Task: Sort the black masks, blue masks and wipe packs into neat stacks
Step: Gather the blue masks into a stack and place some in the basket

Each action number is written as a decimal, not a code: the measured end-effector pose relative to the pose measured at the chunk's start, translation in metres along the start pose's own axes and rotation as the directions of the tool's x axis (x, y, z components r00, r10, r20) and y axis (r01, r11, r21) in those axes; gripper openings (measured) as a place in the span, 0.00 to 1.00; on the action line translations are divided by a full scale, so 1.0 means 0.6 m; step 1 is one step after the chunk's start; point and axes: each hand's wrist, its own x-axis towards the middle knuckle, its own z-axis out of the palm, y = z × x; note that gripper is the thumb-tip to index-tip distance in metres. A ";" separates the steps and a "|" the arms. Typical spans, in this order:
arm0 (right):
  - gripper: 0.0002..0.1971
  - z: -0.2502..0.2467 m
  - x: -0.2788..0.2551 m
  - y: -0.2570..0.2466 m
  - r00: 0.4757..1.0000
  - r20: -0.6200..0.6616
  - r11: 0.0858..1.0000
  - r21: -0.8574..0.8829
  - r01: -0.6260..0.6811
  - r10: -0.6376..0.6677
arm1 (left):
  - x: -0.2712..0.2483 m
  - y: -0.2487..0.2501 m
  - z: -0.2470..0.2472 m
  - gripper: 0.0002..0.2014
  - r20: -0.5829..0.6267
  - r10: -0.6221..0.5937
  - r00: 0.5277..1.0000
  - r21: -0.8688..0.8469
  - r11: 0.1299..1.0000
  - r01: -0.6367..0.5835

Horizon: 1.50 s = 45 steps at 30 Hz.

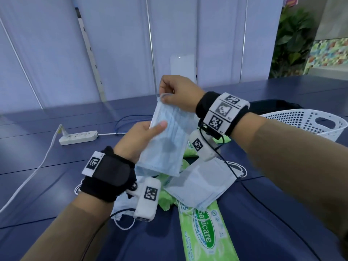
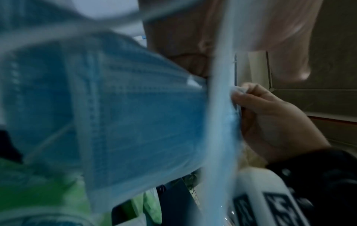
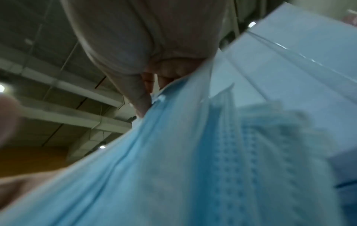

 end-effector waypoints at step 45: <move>0.11 -0.036 -0.092 0.107 0.774 0.263 0.811 -0.299 -0.503 0.576 | 0.018 -0.008 -0.036 0.38 -0.078 -0.017 0.997 -0.123 0.992 0.007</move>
